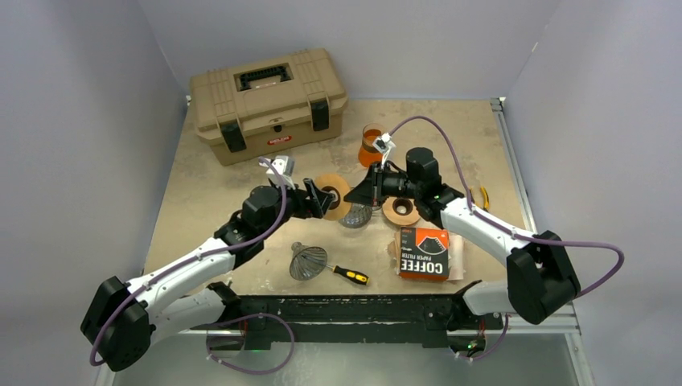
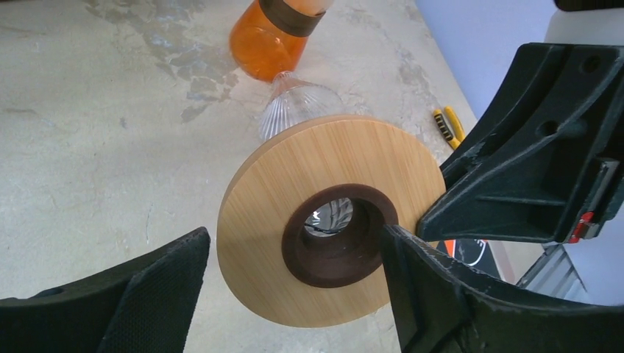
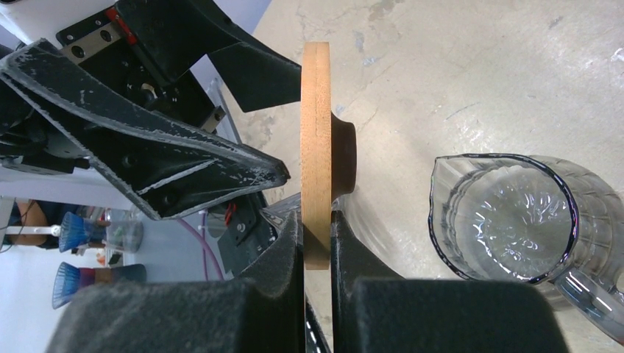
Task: Place the coffee filter in the dripper
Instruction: Place the dripper holder onto the coffee server.
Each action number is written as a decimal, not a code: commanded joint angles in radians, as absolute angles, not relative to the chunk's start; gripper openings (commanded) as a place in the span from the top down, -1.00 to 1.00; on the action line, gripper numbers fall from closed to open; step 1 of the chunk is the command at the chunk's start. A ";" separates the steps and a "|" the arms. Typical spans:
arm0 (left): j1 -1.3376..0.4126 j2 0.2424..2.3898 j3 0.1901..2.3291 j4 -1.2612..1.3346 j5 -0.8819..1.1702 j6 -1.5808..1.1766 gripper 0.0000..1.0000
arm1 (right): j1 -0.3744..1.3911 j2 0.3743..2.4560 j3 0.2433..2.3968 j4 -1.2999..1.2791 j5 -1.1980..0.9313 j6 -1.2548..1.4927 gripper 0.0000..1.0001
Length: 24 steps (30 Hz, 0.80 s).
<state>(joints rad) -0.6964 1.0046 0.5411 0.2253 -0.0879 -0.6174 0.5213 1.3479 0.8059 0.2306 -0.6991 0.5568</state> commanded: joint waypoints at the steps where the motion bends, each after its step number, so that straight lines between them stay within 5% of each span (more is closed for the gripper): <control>1: -0.700 0.970 0.529 0.302 -0.067 -0.638 -0.74 | 0.513 1.336 0.861 0.254 -0.739 0.525 1.00; 24: -0.701 0.754 0.477 0.313 -0.132 -0.581 -0.92 | 0.371 1.292 0.866 0.173 -0.790 0.497 1.00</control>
<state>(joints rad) -0.6964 0.7826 0.4908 0.3096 -0.0933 -0.6083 0.3851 1.3460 0.8066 0.1730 -0.7525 0.5152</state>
